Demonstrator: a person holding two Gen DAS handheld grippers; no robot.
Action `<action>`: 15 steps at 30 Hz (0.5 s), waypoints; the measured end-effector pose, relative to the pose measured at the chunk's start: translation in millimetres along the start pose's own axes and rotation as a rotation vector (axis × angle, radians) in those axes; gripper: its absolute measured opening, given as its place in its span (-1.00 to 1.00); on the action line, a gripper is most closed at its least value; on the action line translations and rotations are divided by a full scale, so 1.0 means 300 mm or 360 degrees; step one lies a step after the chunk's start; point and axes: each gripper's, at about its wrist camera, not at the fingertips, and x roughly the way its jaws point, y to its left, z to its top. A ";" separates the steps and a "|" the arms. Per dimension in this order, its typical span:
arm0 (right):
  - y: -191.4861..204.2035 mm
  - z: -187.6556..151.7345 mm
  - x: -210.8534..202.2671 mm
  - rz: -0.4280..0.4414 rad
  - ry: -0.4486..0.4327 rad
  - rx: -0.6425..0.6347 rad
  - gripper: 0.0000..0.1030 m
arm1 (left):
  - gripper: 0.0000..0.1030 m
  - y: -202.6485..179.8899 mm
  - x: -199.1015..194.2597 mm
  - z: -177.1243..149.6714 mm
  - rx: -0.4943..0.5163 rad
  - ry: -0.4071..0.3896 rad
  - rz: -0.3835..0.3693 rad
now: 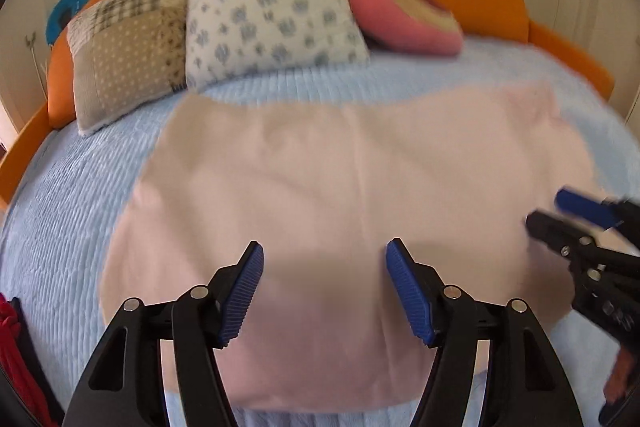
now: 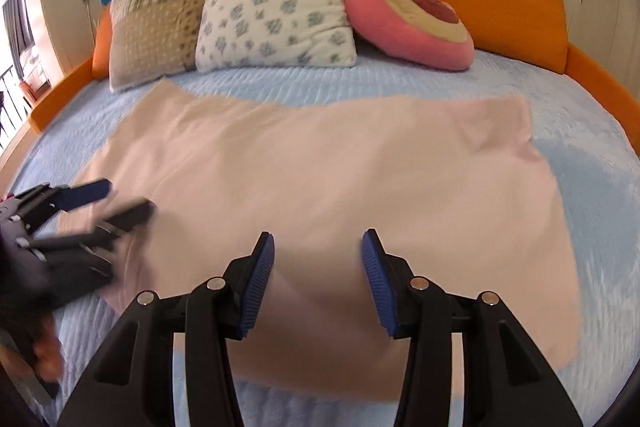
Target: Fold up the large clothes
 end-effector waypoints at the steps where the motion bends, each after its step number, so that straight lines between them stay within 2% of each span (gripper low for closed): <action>1: 0.017 -0.010 0.007 -0.0022 0.0004 -0.0015 -0.11 | 0.30 -0.004 0.020 -0.019 -0.0006 0.0021 0.0008; 4: 0.018 -0.048 0.077 -0.0036 0.0078 0.0029 -0.11 | 0.31 0.010 0.074 -0.053 -0.0073 0.0057 -0.0014; 9: 0.029 -0.085 0.161 -0.0116 0.0099 -0.0015 -0.12 | 0.32 -0.018 0.115 -0.080 -0.0022 0.0028 0.0072; 12: 0.032 -0.075 0.144 -0.0111 0.0084 -0.0008 -0.13 | 0.32 0.009 0.084 -0.065 -0.0063 0.0032 0.0017; 15: -0.017 -0.079 0.060 -0.0111 0.0010 0.0046 -0.13 | 0.31 0.079 0.012 -0.056 -0.0124 -0.0029 0.0039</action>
